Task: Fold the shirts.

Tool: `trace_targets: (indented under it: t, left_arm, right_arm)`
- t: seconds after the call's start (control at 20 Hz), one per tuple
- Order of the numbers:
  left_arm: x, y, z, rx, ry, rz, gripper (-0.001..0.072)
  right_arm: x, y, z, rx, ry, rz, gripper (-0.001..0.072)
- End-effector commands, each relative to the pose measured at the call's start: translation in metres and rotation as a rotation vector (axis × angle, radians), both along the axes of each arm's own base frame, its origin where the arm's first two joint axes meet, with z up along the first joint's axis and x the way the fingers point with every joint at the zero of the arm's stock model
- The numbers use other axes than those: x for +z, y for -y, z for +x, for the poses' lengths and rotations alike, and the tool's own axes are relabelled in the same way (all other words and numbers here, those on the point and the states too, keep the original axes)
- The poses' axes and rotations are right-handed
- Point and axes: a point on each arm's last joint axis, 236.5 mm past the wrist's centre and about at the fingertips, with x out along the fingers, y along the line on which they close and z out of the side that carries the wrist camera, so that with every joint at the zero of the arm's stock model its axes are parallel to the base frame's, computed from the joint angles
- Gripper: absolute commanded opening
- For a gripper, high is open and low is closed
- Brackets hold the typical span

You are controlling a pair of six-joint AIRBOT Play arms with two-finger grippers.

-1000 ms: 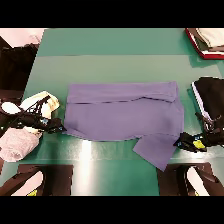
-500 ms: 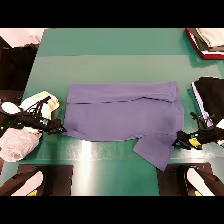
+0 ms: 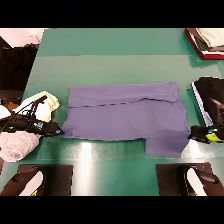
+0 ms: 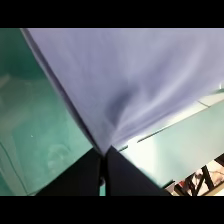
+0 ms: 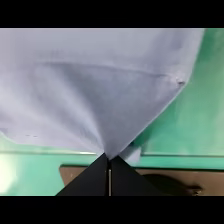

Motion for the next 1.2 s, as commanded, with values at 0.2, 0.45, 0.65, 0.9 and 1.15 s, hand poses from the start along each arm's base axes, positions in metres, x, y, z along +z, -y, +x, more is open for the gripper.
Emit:
trace_targets:
  t: [0.2,0.45,0.65,0.9,1.15]
  left_arm:
    - [0.027,-0.002,0.053,0.15,0.214,-0.021,0.0024]
    - [0.066,-0.022,0.119,0.308,0.449,-0.01,0.0024]
    - [0.06,-0.033,0.148,0.379,0.469,-0.01,0.0024]
    - [0.026,-0.042,0.186,0.378,0.407,0.003,0.0024]
    - [-0.005,-0.044,0.221,0.374,0.315,-0.014,0.0025]
  right_arm:
    - [0.051,0.019,0.071,0.001,0.29,-0.111,0.0013]
    - [0.041,0.021,0.142,0.04,0.322,-0.109,0.0013]
    - [0.032,0.016,0.191,0.074,0.325,-0.103,0.0013]
    - [0.021,0.012,0.246,0.103,0.328,-0.099,0.0013]
    - [0.001,0.002,0.293,0.138,0.317,-0.091,0.0015]
